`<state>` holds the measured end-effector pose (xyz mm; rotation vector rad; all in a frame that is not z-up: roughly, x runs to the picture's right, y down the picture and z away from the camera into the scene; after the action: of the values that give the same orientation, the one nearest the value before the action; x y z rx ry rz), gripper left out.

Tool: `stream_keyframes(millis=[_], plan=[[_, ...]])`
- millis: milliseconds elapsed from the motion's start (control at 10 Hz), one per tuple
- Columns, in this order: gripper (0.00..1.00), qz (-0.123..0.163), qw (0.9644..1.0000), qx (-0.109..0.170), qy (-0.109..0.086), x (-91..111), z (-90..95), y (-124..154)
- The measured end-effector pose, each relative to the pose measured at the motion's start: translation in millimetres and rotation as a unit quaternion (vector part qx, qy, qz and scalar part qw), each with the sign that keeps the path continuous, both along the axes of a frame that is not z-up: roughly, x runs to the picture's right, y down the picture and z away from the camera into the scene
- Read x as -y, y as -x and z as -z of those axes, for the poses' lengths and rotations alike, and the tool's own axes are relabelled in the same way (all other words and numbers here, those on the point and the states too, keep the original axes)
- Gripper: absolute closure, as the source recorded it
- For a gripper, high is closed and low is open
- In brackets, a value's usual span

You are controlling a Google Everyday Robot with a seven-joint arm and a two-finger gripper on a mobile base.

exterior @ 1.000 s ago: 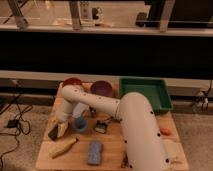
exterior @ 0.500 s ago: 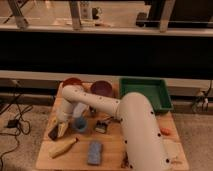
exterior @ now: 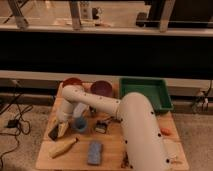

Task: Wipe tray with eraser

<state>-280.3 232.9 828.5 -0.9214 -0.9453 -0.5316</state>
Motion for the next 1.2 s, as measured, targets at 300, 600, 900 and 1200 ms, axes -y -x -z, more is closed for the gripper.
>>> stream_keyframes(millis=[300, 600, 900, 1200], plan=[[0.96, -0.007, 0.9995, 0.017, -0.025, 14.4, 16.1, 10.9], [0.96, -0.011, 0.9986, 0.028, -0.043, 27.0, 24.7, 17.3], [0.96, -0.012, 0.9969, 0.042, -0.065, 45.0, 36.7, 24.6], [0.96, -0.017, 0.9928, 0.061, -0.101, 82.1, 65.9, 28.0]])
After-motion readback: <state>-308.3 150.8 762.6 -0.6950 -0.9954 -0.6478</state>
